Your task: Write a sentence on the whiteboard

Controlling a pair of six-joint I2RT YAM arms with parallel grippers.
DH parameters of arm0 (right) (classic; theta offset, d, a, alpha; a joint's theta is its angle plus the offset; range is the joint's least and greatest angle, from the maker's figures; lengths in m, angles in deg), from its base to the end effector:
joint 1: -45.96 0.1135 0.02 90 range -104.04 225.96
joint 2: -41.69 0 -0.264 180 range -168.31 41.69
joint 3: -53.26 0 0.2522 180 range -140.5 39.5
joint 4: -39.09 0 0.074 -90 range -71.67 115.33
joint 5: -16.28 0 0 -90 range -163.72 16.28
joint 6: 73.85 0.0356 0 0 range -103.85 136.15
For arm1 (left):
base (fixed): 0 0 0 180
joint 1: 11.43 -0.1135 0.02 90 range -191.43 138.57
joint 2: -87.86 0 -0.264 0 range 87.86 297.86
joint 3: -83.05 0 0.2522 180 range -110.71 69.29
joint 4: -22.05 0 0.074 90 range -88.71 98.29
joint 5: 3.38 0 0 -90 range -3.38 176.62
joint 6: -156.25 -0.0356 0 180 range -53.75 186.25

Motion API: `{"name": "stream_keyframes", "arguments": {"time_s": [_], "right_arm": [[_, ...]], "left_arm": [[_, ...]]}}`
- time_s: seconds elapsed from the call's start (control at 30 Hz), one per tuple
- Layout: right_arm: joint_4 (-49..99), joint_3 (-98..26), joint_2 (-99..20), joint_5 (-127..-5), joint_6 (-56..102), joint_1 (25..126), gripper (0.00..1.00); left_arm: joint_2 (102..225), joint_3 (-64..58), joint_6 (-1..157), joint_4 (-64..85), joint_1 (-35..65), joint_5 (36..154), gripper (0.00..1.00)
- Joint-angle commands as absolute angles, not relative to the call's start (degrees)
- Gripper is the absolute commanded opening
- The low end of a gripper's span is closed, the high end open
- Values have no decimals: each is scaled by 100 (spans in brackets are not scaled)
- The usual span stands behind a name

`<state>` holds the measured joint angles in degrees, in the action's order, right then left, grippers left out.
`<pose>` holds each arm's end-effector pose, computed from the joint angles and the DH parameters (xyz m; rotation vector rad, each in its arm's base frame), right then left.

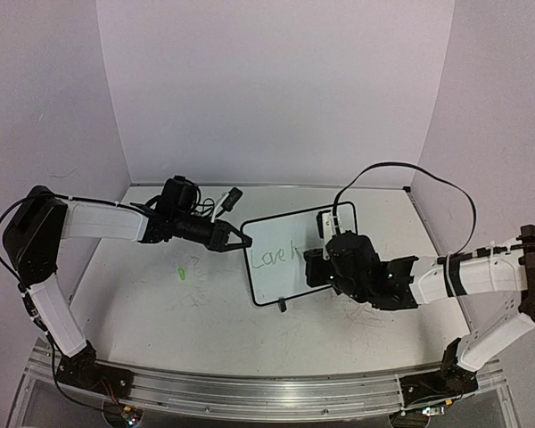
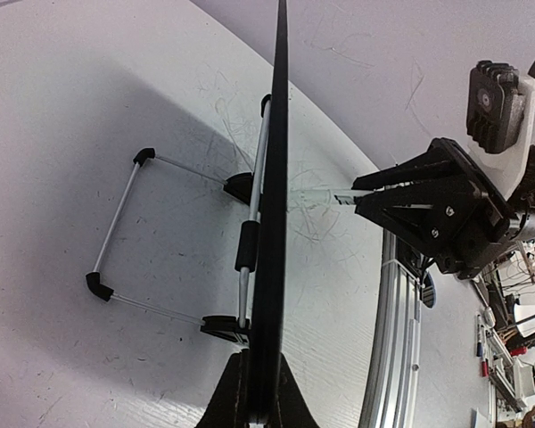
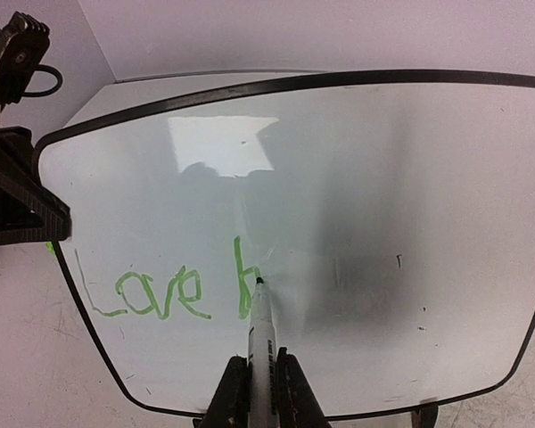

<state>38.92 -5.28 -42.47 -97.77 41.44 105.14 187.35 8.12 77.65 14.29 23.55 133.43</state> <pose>0.1746 0.2643 0.2207 -0.3273 1.9916 0.5282 0.2932 -0.2368 0.2165 0.9482 2.0153 -1.3318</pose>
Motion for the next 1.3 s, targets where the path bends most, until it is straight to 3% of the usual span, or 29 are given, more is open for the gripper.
{"name": "stream_keyframes", "arguments": {"time_s": [0.0,0.67,1.27], "right_arm": [[3817,-373,-4127,-9746,4306,10512,0],[4067,-130,-3454,-9708,4277,10508,0],[4255,-285,-3990,-9569,4221,10389,0]], "left_arm": [[18575,618,7761,1230,2372,13481,0],[18586,618,7759,1227,2372,13484,0],[18551,623,7750,1232,2374,13475,0]]}}
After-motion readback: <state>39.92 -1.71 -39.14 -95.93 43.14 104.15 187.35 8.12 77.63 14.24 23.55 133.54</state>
